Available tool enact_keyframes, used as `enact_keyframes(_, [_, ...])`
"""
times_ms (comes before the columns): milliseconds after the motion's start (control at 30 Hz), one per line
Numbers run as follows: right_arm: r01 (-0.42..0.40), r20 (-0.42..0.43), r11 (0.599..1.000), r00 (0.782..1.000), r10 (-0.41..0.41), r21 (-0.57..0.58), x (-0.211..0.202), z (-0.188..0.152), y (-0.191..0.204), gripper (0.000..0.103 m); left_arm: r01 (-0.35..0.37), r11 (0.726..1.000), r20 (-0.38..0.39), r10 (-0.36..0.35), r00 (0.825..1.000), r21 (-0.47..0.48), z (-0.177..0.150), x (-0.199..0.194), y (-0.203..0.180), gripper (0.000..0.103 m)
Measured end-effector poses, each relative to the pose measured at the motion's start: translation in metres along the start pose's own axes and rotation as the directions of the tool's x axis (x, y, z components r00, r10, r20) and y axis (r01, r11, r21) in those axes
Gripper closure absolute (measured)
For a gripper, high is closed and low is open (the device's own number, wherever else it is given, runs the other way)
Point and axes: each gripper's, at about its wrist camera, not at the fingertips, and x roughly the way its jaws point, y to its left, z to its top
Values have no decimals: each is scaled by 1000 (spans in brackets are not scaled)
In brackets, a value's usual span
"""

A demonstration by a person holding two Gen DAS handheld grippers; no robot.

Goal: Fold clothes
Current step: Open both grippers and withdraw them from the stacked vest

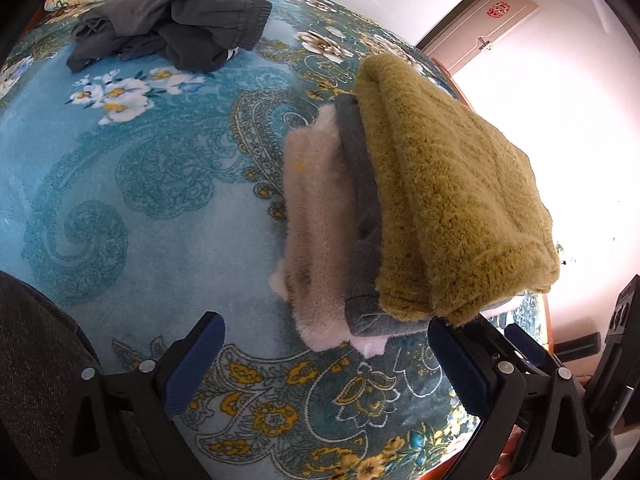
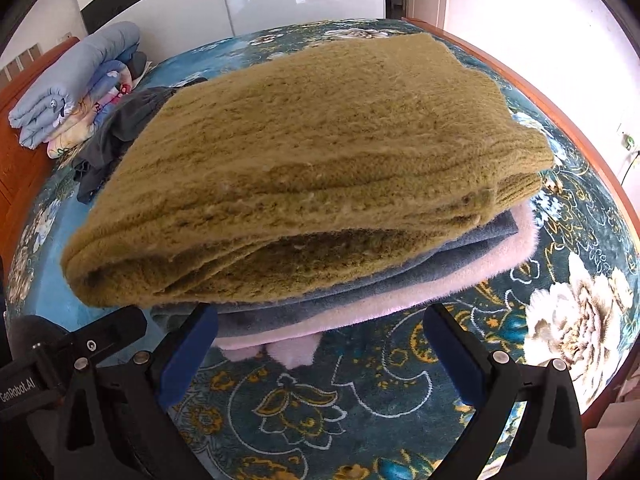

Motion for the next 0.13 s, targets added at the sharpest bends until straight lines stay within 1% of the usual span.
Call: enact_keyframes(133, [4, -3, 1000, 1000, -4, 4, 0, -2, 0, 1, 38, 999, 20, -39, 999, 9, 0, -5, -1, 0])
